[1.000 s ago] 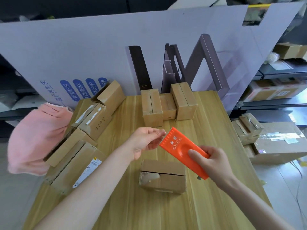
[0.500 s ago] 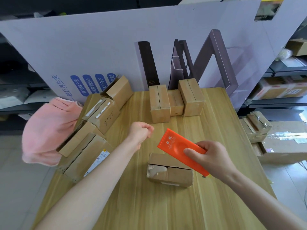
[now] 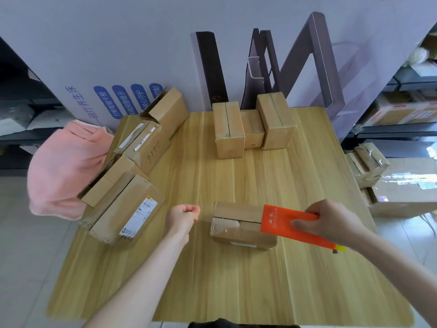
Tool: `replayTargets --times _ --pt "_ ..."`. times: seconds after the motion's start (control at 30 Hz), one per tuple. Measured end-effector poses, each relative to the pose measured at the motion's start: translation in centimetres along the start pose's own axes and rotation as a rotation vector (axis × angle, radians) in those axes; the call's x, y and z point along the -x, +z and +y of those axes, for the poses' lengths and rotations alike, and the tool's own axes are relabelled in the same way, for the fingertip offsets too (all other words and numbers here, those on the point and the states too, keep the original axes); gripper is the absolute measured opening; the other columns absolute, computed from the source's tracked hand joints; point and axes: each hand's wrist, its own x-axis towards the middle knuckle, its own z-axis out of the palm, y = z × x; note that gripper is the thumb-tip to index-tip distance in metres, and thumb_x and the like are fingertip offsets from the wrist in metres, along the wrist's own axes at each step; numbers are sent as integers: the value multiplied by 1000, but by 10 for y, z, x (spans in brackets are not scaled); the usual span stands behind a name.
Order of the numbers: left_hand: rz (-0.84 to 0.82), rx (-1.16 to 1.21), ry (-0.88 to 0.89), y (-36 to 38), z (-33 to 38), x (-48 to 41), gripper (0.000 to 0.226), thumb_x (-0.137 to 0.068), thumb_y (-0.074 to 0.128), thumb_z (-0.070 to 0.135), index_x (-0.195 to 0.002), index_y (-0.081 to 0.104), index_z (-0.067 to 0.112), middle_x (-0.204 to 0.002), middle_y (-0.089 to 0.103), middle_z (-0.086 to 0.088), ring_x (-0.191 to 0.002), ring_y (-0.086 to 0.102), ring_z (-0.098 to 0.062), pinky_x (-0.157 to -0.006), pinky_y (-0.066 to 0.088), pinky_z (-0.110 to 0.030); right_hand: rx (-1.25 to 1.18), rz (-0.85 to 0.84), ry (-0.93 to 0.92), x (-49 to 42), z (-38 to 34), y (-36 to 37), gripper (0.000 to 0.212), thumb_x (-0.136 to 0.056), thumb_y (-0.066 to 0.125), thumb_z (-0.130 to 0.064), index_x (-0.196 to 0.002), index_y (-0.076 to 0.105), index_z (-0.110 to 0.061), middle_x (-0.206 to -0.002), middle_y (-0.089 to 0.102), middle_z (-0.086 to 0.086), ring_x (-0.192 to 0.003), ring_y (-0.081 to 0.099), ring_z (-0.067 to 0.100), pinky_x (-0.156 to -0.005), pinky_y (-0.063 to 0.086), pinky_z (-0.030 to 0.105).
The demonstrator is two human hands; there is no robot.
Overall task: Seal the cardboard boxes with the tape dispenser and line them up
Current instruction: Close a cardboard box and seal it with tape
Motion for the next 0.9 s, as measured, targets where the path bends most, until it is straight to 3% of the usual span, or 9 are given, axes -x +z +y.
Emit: replayTargets --times 0.17,0.3,0.4,0.53,0.67,0.73,0.83,0.9 --pt "13 26 -27 10 -8 -10 11 -85 67 5 -76 66 10 -63 59 -5 -61 51 -15 -73 44 -29 88 -12 15 -18 -8 5 36 -76 65 -61 -68 63 -25 -65 62 -9 -62 60 8 -49 40 23" --pt "18 9 -94 19 -22 -20 11 -85 68 7 -76 65 12 -65 62 -4 -67 54 -18 -72 44 -29 202 -30 22 -31 -16 16 41 -76 62 -63 -80 67 -23 -73 63 -7 -64 60 10 -51 43 23" --pt "34 21 -144 26 -34 -23 7 -85 69 11 -90 66 7 -78 65 -6 -72 57 -18 -73 45 -29 246 -25 38 -39 -17 23 42 -75 62 -62 -81 68 -21 -73 65 -5 -65 61 11 -51 42 22" --pt "45 33 -157 39 -42 -24 8 -85 69 11 -93 70 10 -99 70 -10 -94 64 -28 -74 47 -28 228 -21 63 -44 -17 25 40 -76 62 -61 -78 66 -21 -71 64 -5 -65 63 14 -49 43 23" --pt "56 -29 -84 49 -42 -16 19 -86 61 5 -100 74 8 -104 71 -8 -93 62 -23 -82 48 -27 235 -11 59 -47 -18 28 40 -78 61 -60 -81 66 -21 -71 63 -6 -64 61 12 -48 43 23" --pt "38 -160 1 48 -41 -15 20 -89 61 11 -104 73 9 -109 71 -8 -96 63 -22 -83 47 -25 219 -11 66 -47 -19 29 40 -77 61 -60 -80 66 -20 -71 63 -5 -65 63 14 -49 46 23" --pt "13 -345 -12 40 -41 -14 40 -95 55 30 -129 59 9 -131 59 -8 -121 55 -27 -97 44 -32 211 -15 68 -47 -19 30 40 -76 61 -60 -79 67 -20 -72 65 -4 -67 65 15 -52 49 24" --pt "40 -292 -49 38 -47 -11 42 -99 46 35 -124 59 4 -121 63 -8 -117 56 -30 -93 46 -35 199 -8 67 -47 -18 32 41 -75 61 -61 -79 68 -20 -72 65 -4 -67 65 15 -53 50 25"
